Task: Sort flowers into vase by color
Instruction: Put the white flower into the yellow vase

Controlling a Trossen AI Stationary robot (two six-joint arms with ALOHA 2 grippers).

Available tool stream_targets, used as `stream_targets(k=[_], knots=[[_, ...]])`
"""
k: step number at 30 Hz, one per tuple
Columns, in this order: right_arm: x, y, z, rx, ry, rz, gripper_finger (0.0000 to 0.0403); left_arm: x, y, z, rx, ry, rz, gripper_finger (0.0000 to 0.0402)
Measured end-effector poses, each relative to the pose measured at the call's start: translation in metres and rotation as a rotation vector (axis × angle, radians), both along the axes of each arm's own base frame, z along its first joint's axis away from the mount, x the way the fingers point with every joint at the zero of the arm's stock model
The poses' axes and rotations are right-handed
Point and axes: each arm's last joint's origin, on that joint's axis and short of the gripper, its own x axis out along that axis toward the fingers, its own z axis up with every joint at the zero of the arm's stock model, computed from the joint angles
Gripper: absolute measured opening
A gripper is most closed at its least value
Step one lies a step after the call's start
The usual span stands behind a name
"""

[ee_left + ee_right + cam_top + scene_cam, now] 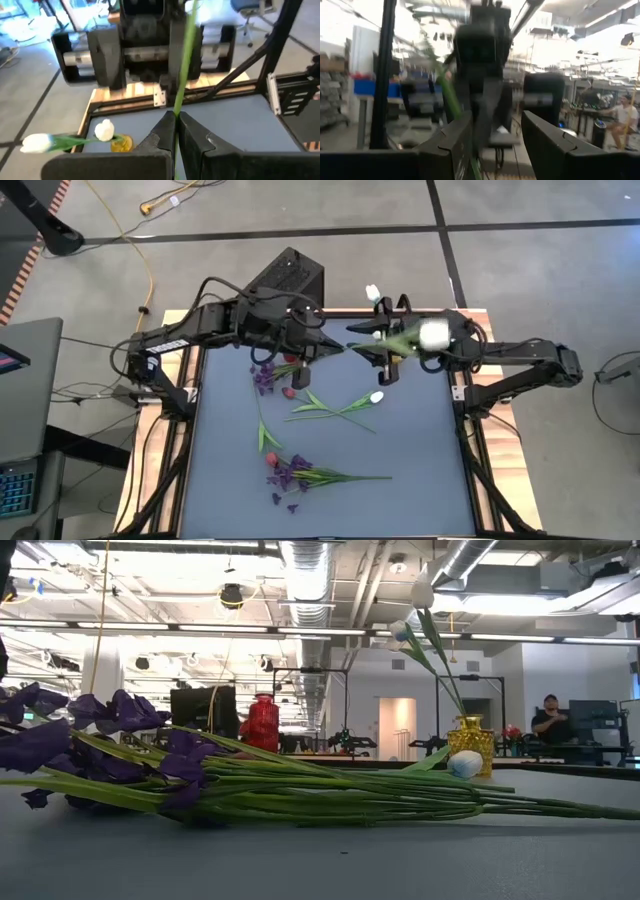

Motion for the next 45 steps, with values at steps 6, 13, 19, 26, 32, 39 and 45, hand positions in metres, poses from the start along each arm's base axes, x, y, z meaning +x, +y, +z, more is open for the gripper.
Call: stream_targets(k=[6, 13, 19, 26, 32, 39, 45], knots=[[0.001, 0.000, -0.003, -0.010, 0.040, -0.004, 0.0195, -0.019, -0.001, 0.009, 0.007, -0.033, 0.005, 0.0000], [0.001, 0.001, -0.003, -0.008, 0.036, 0.002, 0.0195, -0.011, 0.001, 0.001, 0.012, -0.001, 0.014, 0.0000], [0.000, 0.007, -0.001, -0.010, 0.009, 0.025, 0.0194, -0.010, 0.003, -0.001, 0.013, 0.013, 0.024, 0.0000], [-0.001, 0.009, 0.003, -0.014, -0.033, 0.032, 0.0185, -0.008, 0.004, -0.004, 0.017, 0.015, 0.037, 0.0000], [-0.002, 0.008, 0.005, -0.013, -0.052, 0.024, 0.0164, -0.001, 0.005, -0.020, 0.009, 0.064, 0.059, 0.0000], [-0.002, 0.007, 0.004, -0.013, -0.042, 0.020, 0.0131, 0.002, 0.006, -0.024, 0.005, 0.052, 0.062, 0.0000], [-0.001, 0.005, 0.003, -0.012, -0.033, 0.008, 0.0121, -0.003, 0.005, -0.016, 0.023, 0.010, 0.057, 0.0000]])
